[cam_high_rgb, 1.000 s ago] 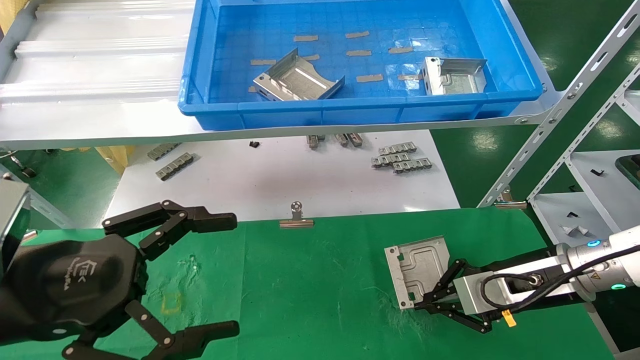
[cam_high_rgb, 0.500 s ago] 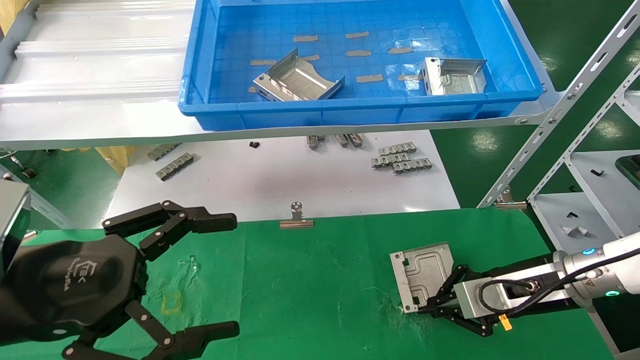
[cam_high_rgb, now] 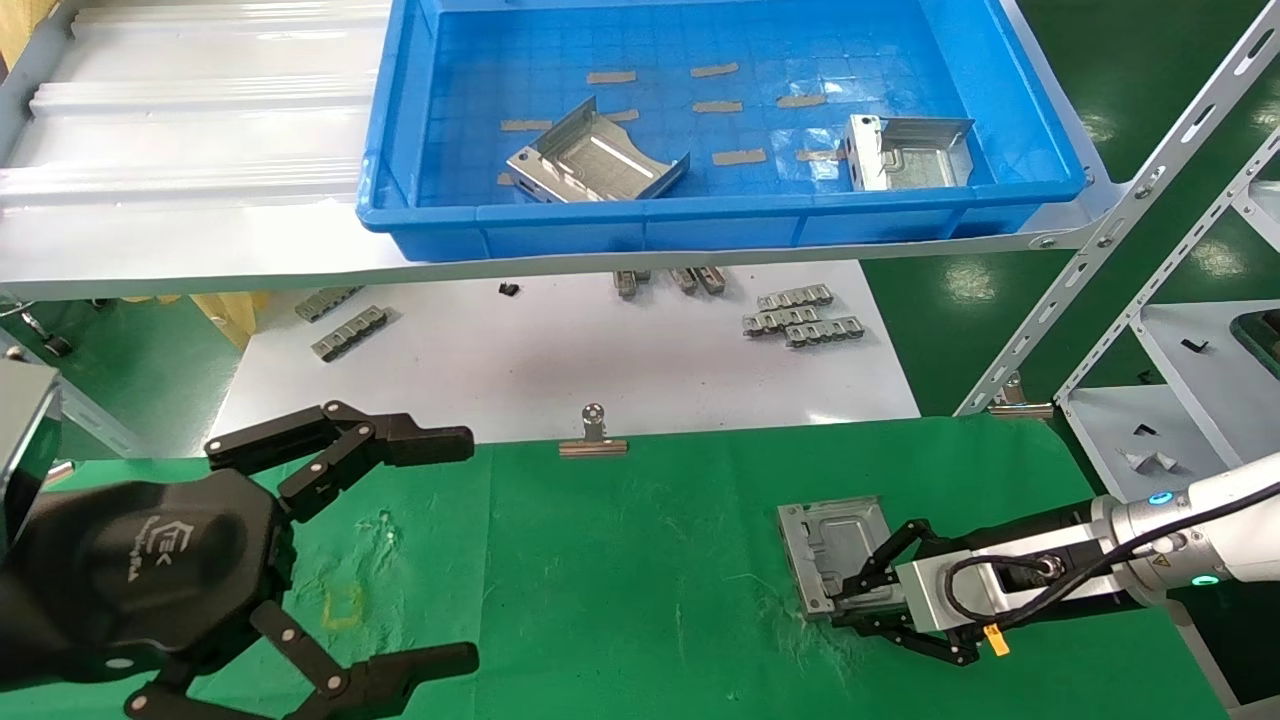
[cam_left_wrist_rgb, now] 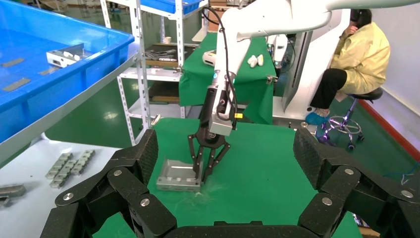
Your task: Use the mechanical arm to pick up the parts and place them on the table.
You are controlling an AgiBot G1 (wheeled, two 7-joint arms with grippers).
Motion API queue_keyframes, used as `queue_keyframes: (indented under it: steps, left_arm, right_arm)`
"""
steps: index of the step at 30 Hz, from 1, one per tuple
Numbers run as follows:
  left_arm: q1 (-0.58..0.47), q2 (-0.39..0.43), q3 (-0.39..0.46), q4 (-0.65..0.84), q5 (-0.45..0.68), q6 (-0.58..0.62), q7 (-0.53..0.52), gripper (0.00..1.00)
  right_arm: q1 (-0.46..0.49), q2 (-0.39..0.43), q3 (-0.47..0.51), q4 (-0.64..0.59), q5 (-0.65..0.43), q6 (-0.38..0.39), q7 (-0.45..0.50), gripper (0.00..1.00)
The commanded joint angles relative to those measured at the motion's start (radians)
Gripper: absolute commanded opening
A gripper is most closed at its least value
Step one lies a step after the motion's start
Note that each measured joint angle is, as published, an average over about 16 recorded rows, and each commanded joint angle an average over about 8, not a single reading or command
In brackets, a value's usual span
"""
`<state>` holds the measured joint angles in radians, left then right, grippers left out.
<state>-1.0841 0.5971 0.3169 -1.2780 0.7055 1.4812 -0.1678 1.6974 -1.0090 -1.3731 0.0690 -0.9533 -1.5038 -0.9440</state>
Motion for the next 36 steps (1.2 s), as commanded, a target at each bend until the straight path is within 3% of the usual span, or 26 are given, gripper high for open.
queue_keyframes:
  steps: [1,11,21,36]
  left_arm:
    - [0.0,0.0,0.0,0.0,0.0,0.0,0.0,1.0]
    - [0.0,0.0,0.0,0.0,0.0,0.0,0.0,1.0]
    - [0.0,0.0,0.001,0.0,0.0,0.0,0.0,1.0]
    - [0.0,0.0,0.001,0.0,-0.001,-0.001,0.0,1.0]
  right_arm:
    - [0.004,-0.003,0.001,-0.007,0.001,-0.01,-0.003,1.0]
    - [0.066,0.024,0.04,-0.015,0.064,-0.077,0.091,1.0]
    - [0.048,0.065,0.15,0.061,0.262,-0.102,0.387,1.0]
    - [0.044,0.065,0.15,0.063,0.257,-0.1,0.386,1.0]
